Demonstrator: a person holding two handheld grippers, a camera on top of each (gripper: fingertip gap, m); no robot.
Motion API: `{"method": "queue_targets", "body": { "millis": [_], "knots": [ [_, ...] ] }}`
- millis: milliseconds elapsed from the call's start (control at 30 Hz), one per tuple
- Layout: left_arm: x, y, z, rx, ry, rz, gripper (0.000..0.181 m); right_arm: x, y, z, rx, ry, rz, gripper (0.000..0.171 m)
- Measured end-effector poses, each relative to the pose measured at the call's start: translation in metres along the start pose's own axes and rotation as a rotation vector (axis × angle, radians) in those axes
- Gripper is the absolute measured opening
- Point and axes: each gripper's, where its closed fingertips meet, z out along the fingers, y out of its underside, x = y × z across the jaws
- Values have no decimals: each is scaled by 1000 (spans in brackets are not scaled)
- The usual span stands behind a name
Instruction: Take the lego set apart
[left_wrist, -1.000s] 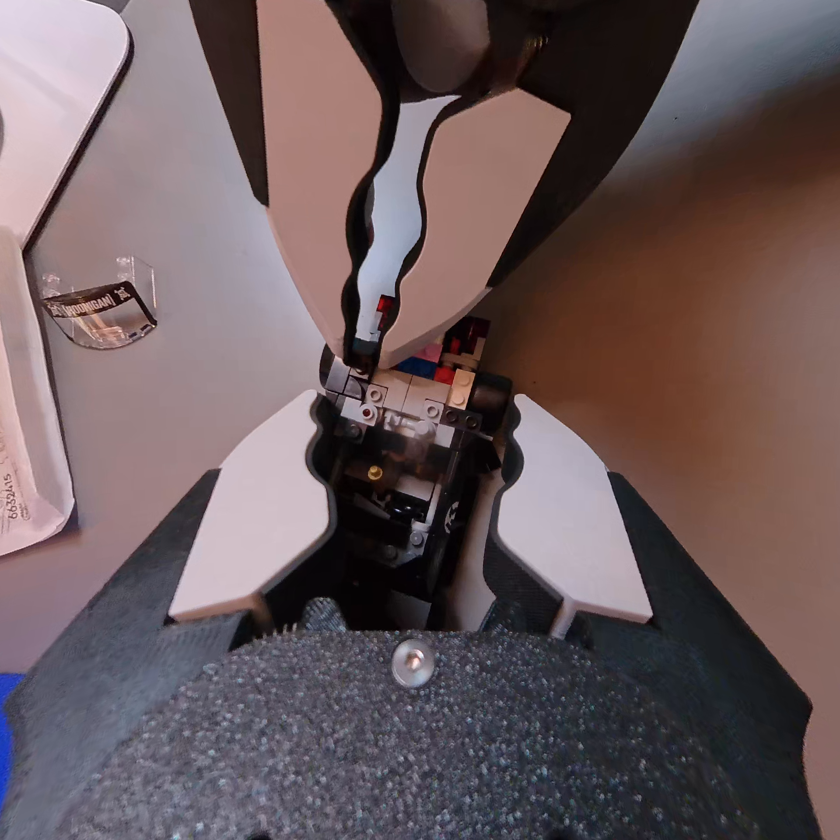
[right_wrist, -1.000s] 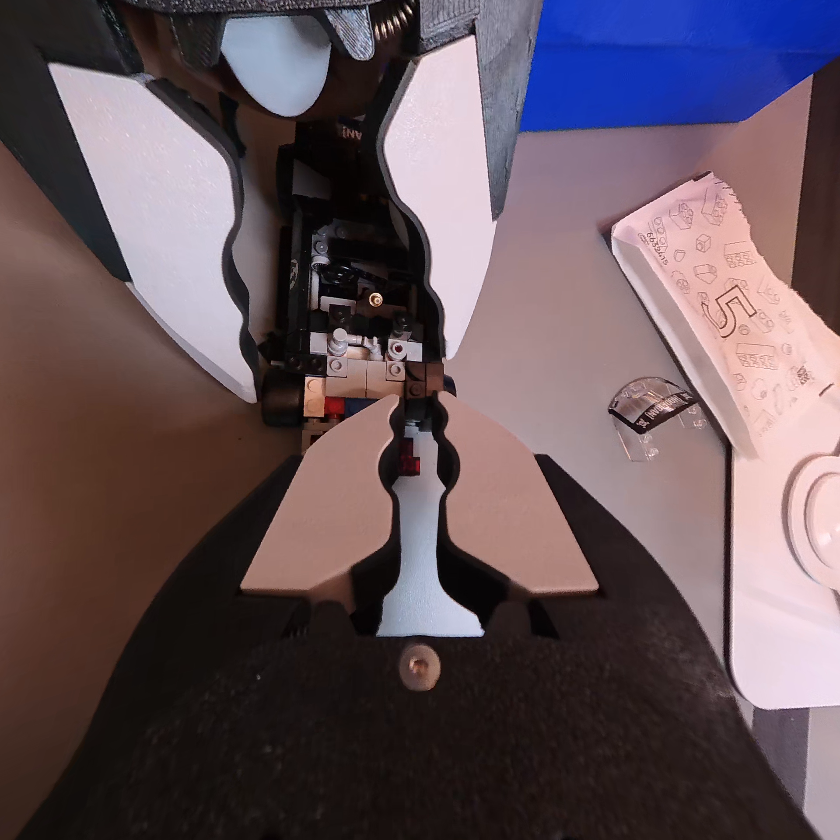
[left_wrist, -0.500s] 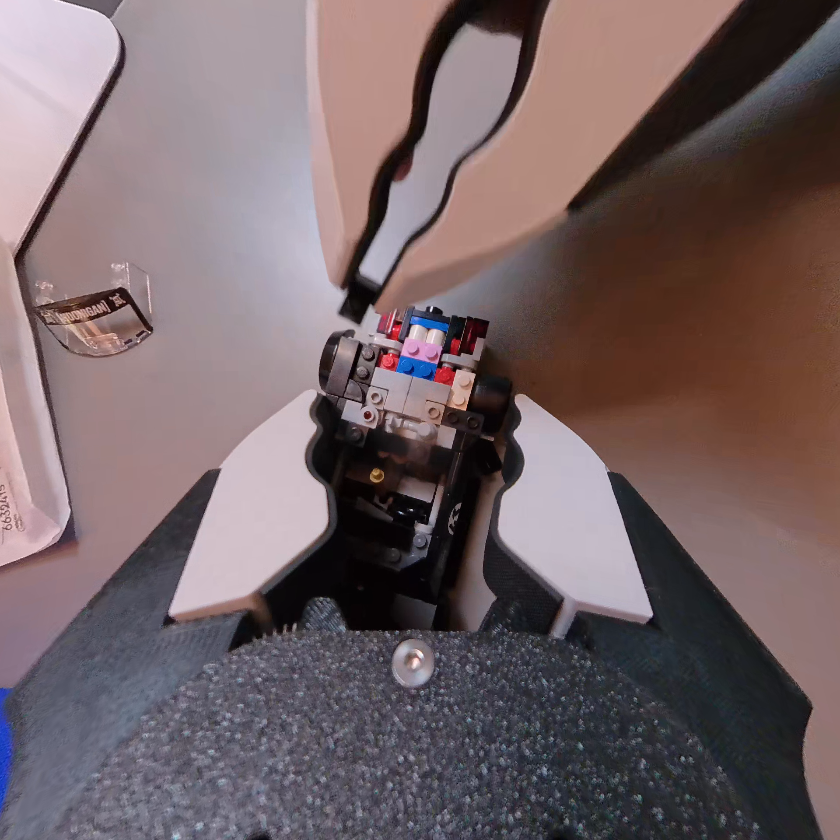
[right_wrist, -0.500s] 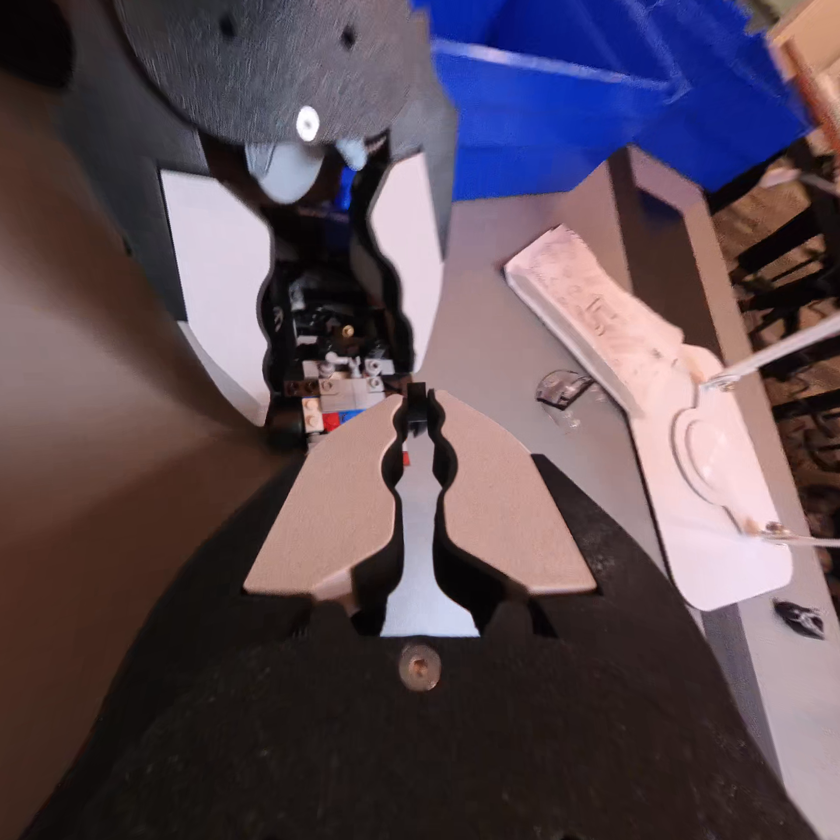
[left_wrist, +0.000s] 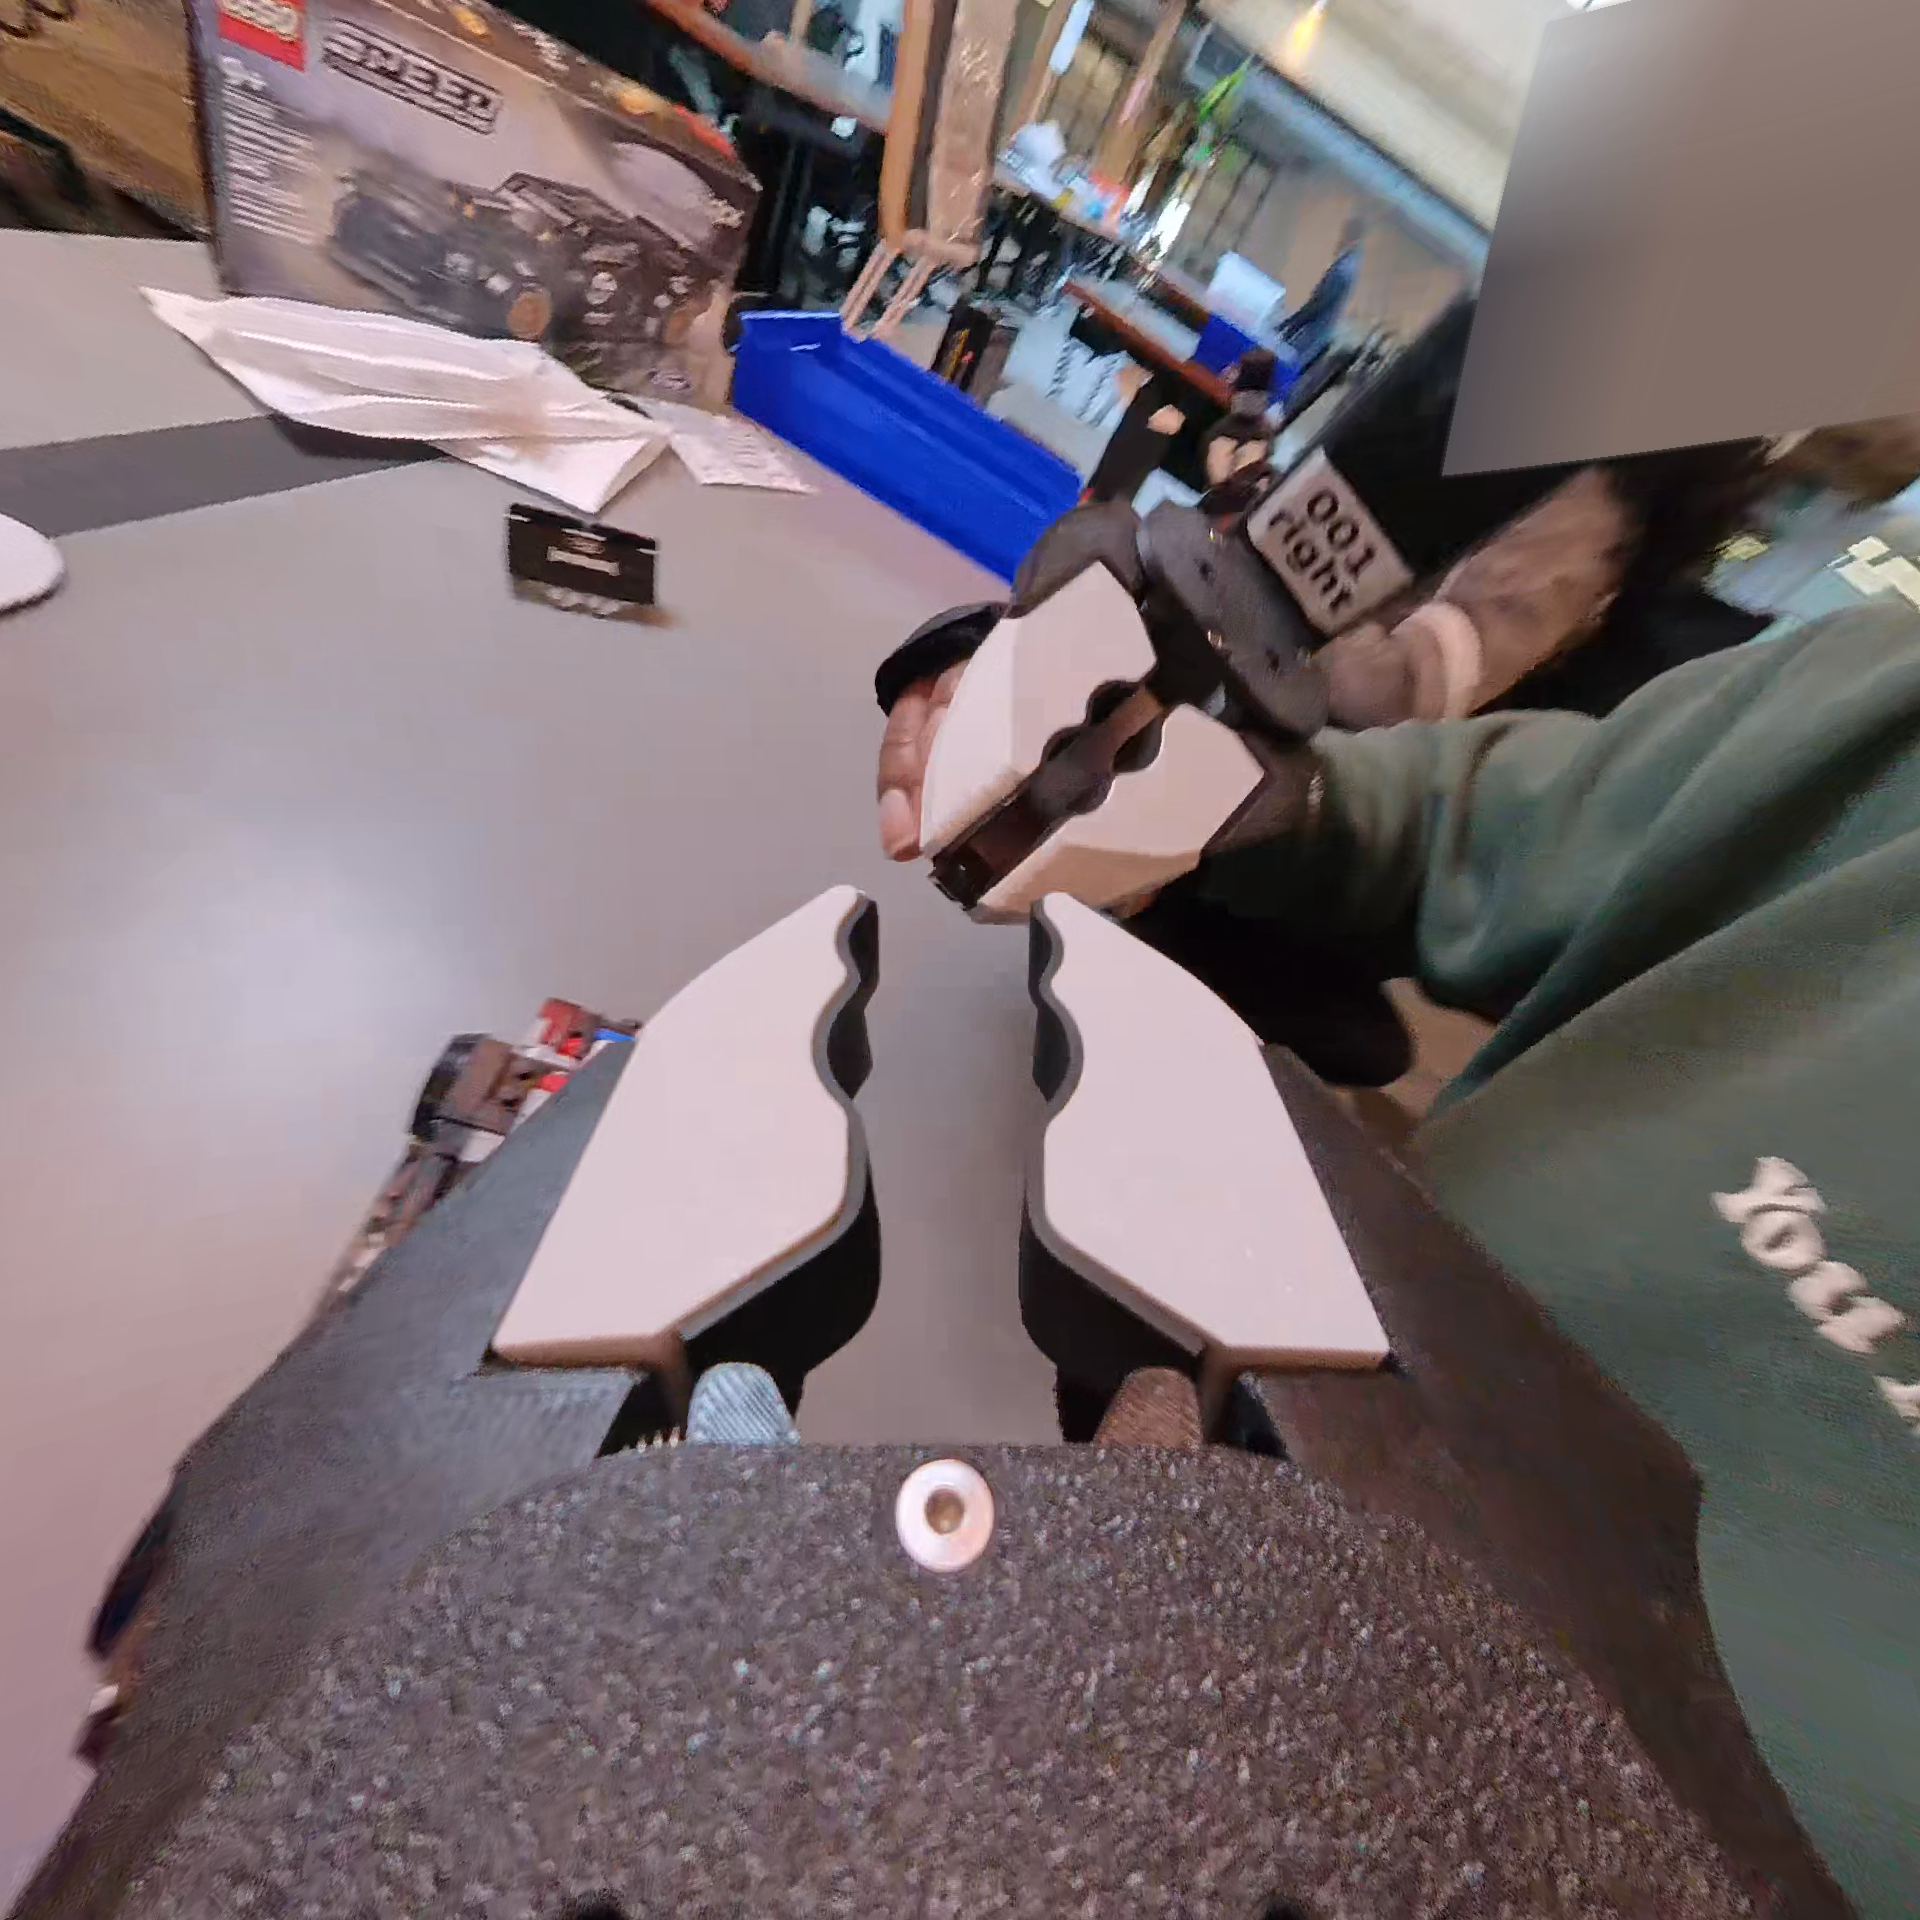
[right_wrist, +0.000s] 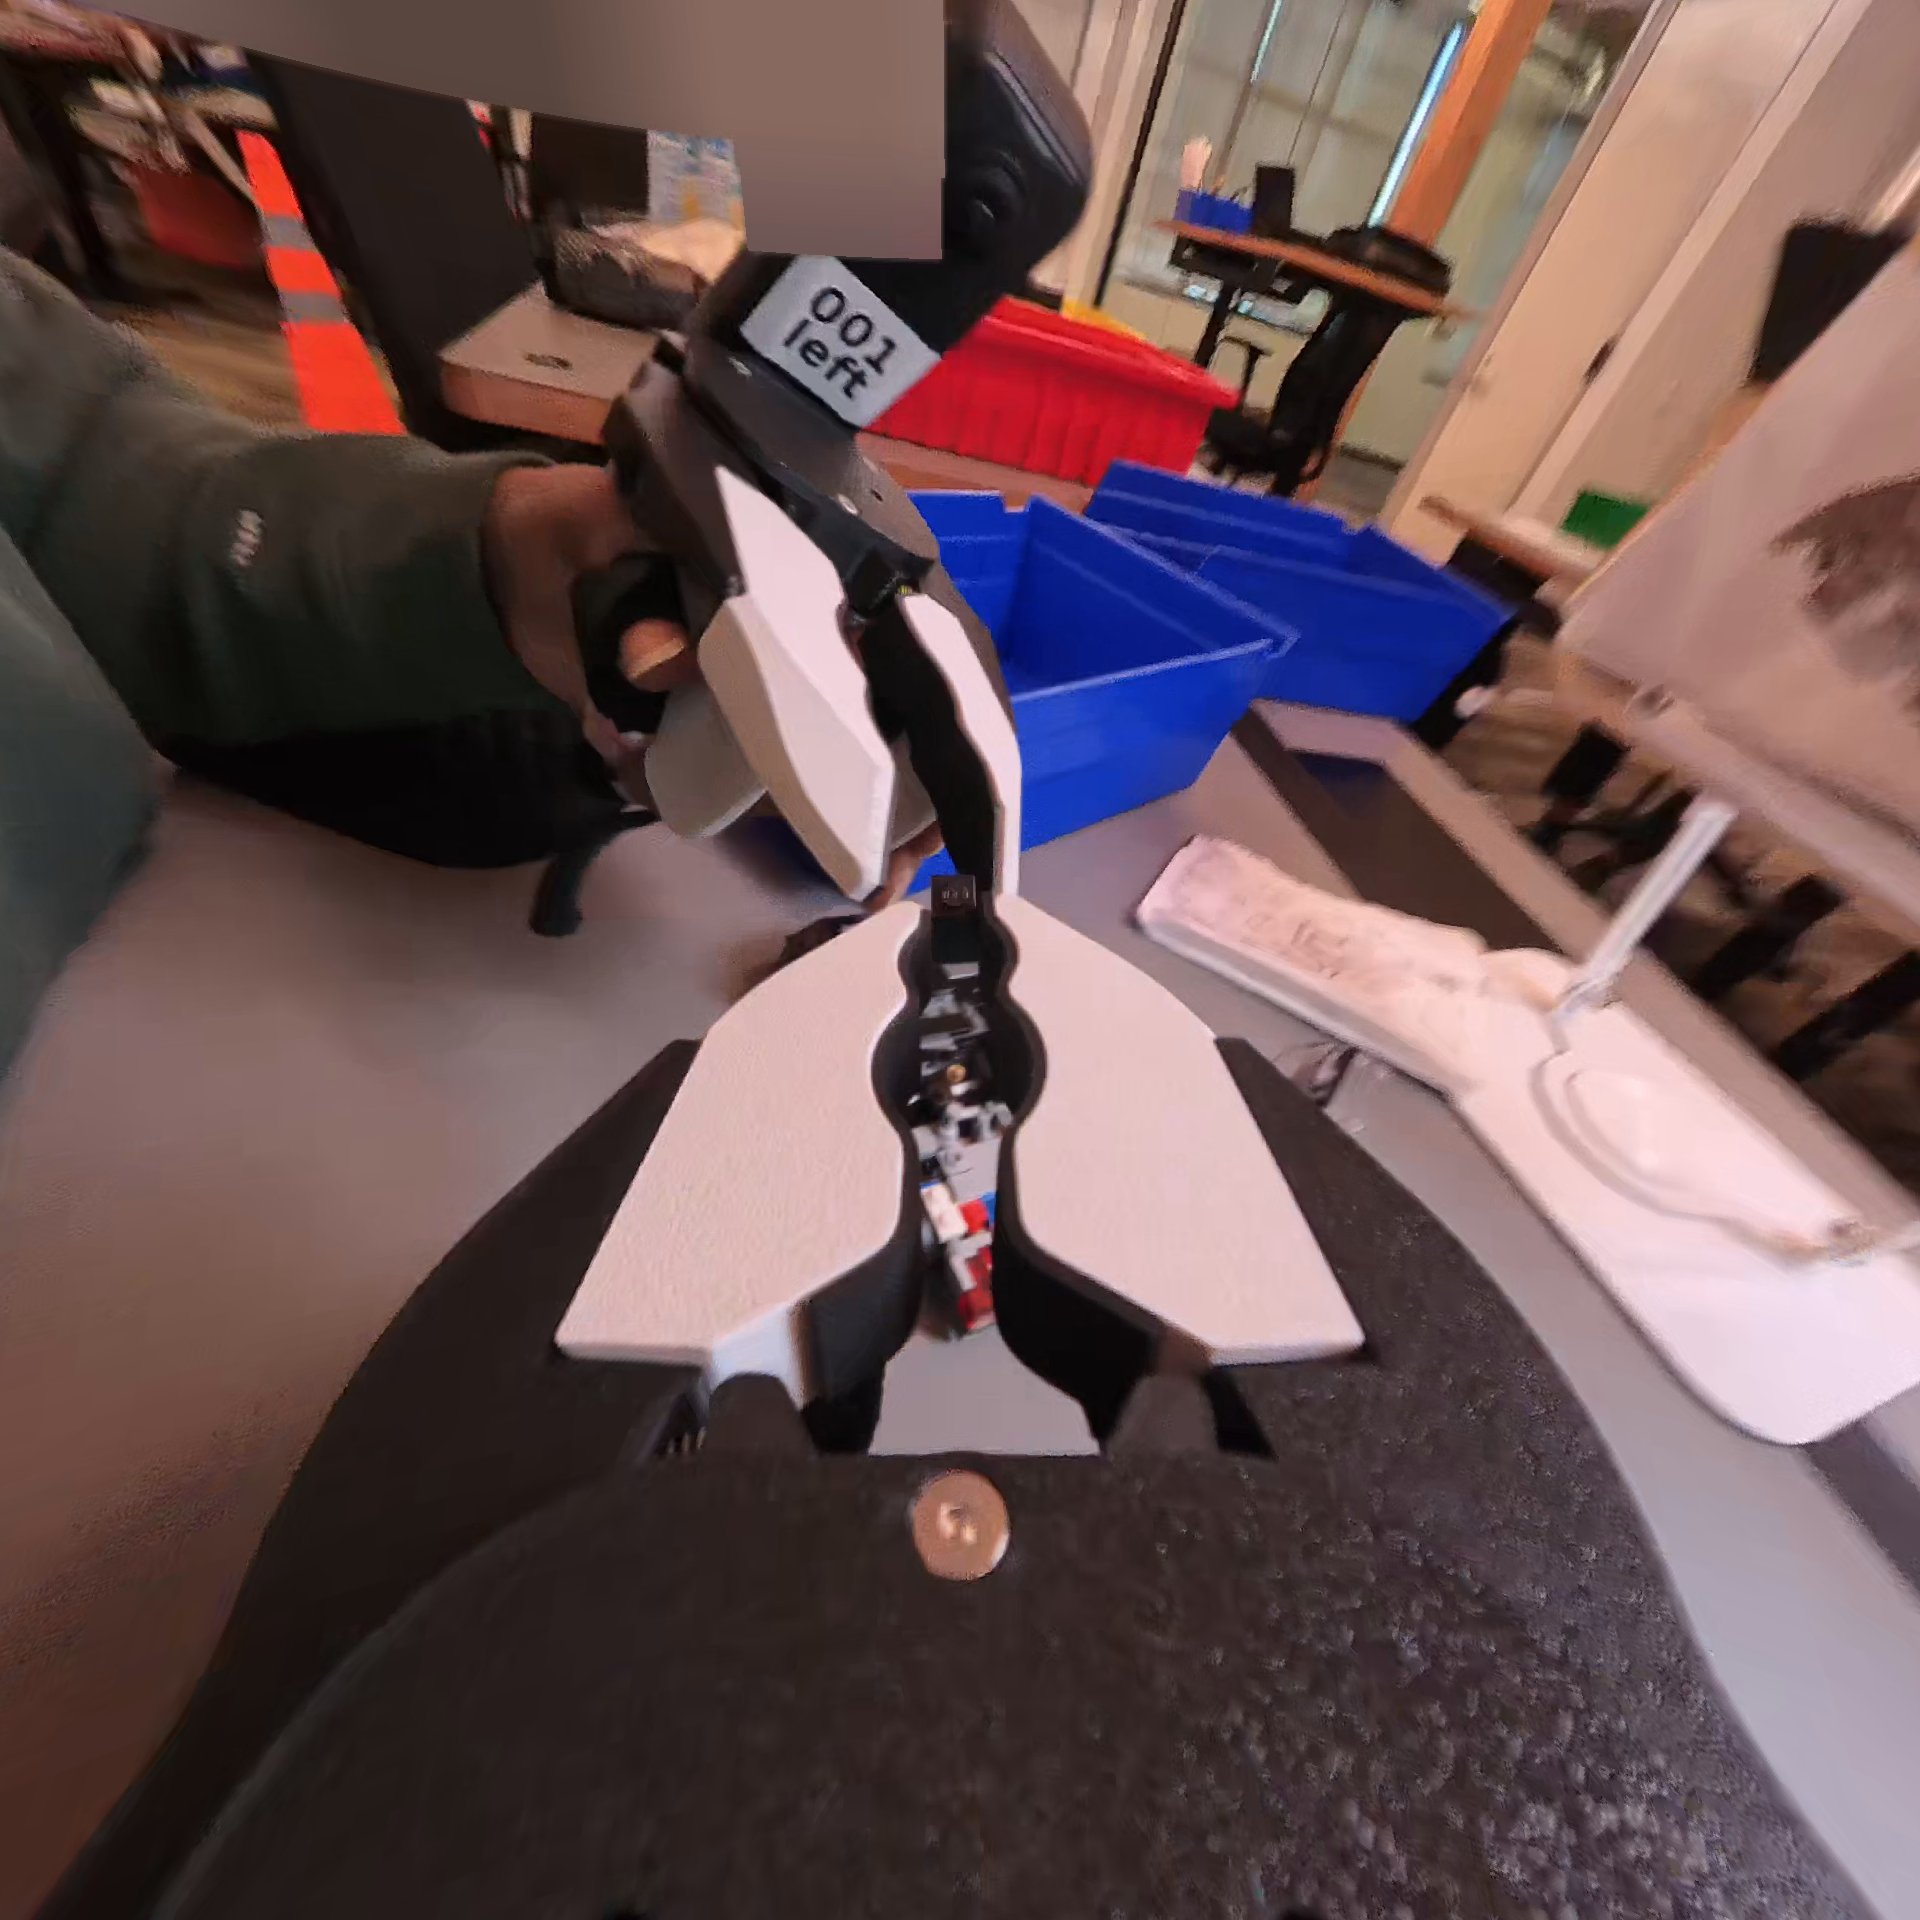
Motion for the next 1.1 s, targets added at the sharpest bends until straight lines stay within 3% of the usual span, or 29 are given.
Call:
{"method": "queue_targets", "body": {
  "millis": [267, 333, 467, 600, 800, 967, 1100],
  "knots": [
    [25, -6, -19, 89, 146, -117, 5, -20, -22, 5, -10, 166, -434, 8],
    [30, -4, -25, 103, 121, -17, 4, -25, -27, 7, -8, 238, -628, 8],
    [37, -2, -33, 116, -102, 407, 4, -33, -34, 8, 29, 356, -827, 8],
    [34, -5, -45, 115, -285, 628, 4, -27, -30, 7, 28, 369, -723, 20],
    [-20, -5, -99, 31, -613, 675, 4, 6, -2, -1, -37, 391, -502, 17],
    [-89, 15, -170, -23, -806, 238, 5, 41, 43, -8, -146, 344, -242, 14],
    [-114, 47, -184, -116, -830, 40, 24, 46, 73, 2, -256, 203, -103, 14]
  ]
}}
